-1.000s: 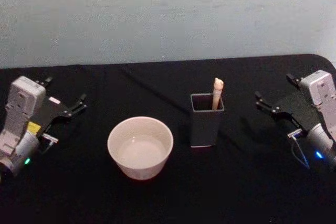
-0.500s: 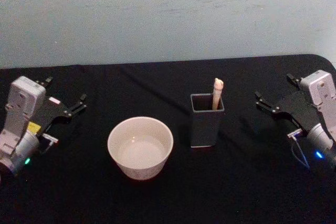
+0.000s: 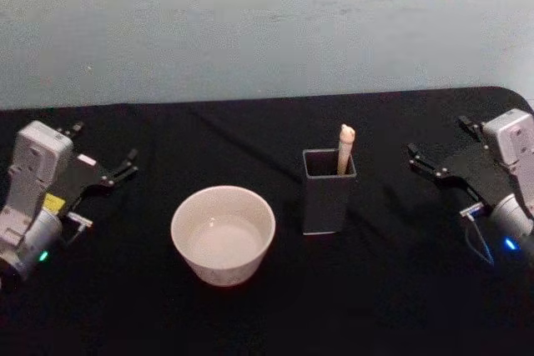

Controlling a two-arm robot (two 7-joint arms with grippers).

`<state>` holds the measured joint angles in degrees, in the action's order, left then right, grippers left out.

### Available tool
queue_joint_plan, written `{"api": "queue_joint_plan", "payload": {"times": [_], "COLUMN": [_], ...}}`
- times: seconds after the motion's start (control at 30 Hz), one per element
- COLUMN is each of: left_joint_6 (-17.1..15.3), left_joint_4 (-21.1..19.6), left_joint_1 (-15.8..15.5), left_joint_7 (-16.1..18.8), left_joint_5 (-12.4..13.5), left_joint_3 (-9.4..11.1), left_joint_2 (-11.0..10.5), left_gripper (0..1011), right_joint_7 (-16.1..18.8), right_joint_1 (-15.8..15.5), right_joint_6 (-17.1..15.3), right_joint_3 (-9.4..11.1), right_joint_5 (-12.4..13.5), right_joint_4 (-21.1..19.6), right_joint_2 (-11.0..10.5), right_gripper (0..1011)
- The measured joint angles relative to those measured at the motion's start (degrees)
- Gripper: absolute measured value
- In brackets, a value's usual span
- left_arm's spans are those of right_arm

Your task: Pick up the stirring spoon with one hand, stir inside the cup, then place it back in its original position.

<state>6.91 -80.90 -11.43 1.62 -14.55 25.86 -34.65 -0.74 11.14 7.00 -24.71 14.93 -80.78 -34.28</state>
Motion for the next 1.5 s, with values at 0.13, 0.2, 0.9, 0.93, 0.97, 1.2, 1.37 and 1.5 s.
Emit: {"api": "queue_joint_plan", "payload": {"times": [0.13, 0.2, 0.9, 0.93, 0.97, 1.2, 1.37, 1.5], "left_joint_6": [0.0, 0.0, 0.0, 0.0, 0.0, 0.0, 0.0, 0.0], "left_joint_4": [0.0, 0.0, 0.0, 0.0, 0.0, 0.0, 0.0, 0.0], "left_joint_1": [0.0, 0.0, 0.0, 0.0, 0.0, 0.0, 0.0, 0.0], "left_joint_7": [0.0, 0.0, 0.0, 0.0, 0.0, 0.0, 0.0, 0.0], "left_joint_5": [0.0, 0.0, 0.0, 0.0, 0.0, 0.0, 0.0, 0.0], "left_joint_3": [0.0, 0.0, 0.0, 0.0, 0.0, 0.0, 0.0, 0.0], "left_joint_2": [0.0, 0.0, 0.0, 0.0, 0.0, 0.0, 0.0, 0.0], "left_gripper": [1001, 1001, 1001, 1001, 1001, 1001, 1002, 1001], "right_joint_7": [0.97, 1.26, 14.88, 15.69, 16.03, 17.83, 18.67, 19.24], "right_joint_1": [-0.47, -0.67, -4.6, -4.71, -4.75, -4.84, -4.53, -3.88], "right_joint_6": [0.04, 0.04, 1.38, 1.04, 0.83, -1.14, -2.15, -3.03], "right_joint_3": [1.65, 2.24, 8.57, 8.45, 8.36, 7.35, 6.63, 5.72], "right_joint_5": [1.63, 2.21, 15.77, 15.91, 15.92, 15.36, 14.24, 12.57], "right_joint_4": [-0.5, -0.86, -10.12, -10.41, -10.53, -10.8, -10.51, -9.85], "right_joint_2": [0.59, 0.75, 2.1, 2.14, 2.19, 3.02, 3.64, 4.33], "right_gripper": [1002, 1002, 1002, 1002, 1002, 1002, 1002, 1002]}}
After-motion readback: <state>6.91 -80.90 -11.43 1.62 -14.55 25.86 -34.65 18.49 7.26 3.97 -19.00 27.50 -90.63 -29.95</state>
